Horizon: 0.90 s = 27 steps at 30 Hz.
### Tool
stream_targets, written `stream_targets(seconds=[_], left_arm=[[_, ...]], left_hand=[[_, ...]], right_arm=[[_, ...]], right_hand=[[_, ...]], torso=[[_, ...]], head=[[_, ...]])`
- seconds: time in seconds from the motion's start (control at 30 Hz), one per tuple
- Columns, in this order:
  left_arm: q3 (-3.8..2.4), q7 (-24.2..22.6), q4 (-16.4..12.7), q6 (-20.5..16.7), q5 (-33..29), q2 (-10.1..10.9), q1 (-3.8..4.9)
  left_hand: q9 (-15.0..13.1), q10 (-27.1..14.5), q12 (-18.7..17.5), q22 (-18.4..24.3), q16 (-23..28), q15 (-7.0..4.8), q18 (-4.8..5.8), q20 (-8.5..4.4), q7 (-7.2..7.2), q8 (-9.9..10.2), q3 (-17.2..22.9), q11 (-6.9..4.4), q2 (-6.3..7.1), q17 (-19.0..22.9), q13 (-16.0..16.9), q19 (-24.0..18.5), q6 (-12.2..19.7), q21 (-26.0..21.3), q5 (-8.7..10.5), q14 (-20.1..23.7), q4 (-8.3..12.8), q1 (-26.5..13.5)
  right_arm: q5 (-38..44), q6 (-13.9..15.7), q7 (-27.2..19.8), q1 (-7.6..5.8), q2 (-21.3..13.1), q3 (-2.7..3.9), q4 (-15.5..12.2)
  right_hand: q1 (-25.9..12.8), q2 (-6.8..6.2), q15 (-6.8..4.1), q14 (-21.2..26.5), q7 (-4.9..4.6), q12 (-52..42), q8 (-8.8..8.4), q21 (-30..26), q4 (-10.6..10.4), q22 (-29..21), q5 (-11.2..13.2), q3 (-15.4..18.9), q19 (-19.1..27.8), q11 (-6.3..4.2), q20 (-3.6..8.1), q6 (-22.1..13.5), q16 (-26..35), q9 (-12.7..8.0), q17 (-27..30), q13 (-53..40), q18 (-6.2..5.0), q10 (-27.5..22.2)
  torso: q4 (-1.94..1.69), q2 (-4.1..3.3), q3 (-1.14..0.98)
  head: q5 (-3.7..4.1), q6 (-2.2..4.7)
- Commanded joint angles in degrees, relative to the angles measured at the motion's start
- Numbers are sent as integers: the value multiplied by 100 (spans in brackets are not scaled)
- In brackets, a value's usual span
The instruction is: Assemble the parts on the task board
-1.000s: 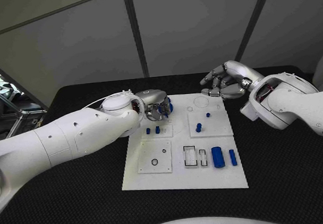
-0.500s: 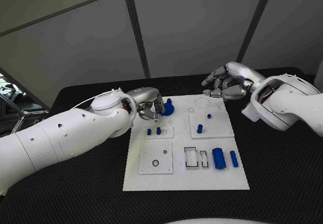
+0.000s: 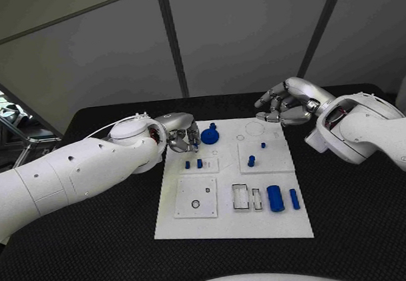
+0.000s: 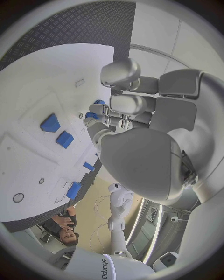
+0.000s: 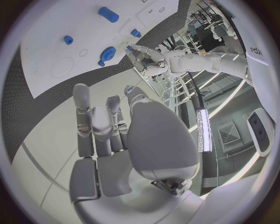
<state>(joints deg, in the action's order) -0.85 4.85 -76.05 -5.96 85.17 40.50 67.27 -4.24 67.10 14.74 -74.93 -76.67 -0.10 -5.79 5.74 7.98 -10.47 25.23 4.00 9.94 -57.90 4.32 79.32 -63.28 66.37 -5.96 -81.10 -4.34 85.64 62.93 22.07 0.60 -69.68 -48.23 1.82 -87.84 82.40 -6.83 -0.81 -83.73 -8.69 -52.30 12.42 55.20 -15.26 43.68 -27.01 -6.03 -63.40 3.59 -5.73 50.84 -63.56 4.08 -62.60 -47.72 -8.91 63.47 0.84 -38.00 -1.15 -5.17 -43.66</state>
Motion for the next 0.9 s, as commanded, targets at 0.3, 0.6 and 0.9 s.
stream_targets(seconds=[0.3,0.6,0.9], left_arm=[[-1,93,35,187,-50,-6,-11],[-1,98,64,251,-50,-38,-18],[0,89,97,273,-50,-80,-29]], left_hand=[[-3,53,-46,-487,37,-6,74,-7,-7,30,48,3,-20,18,5,23,-37,24,-15,49,-6,-70],[-2,54,-52,-486,41,-7,73,-7,-9,33,51,3,-17,26,5,21,-38,19,-14,51,-5,-79],[-2,56,-61,-483,45,-7,70,-7,-11,39,55,3,-13,33,6,14,-38,6,-12,54,-6,-97]], right_arm=[[13,-7,-49,-11,5,3,-10],[13,-6,-50,-11,9,3,-10],[13,-6,-53,-11,14,3,-11]], right_hand=[[-26,18,5,-48,-8,-20,20,-17,-11,10,-28,-22,-43,2,15,43,10,0,-7,-6,-15,21],[-26,18,5,-48,-8,-20,20,-17,-11,10,-28,-22,-43,2,15,43,10,0,-7,-6,-15,21],[-26,18,5,-48,-8,-20,20,-17,-11,10,-28,-22,-43,2,15,43,10,0,-7,-6,-15,21]], torso=[[-1,-5,-1],[3,-2,0],[2,-1,-3]], head=[[-10,-21],[-8,-29],[-3,-36]])
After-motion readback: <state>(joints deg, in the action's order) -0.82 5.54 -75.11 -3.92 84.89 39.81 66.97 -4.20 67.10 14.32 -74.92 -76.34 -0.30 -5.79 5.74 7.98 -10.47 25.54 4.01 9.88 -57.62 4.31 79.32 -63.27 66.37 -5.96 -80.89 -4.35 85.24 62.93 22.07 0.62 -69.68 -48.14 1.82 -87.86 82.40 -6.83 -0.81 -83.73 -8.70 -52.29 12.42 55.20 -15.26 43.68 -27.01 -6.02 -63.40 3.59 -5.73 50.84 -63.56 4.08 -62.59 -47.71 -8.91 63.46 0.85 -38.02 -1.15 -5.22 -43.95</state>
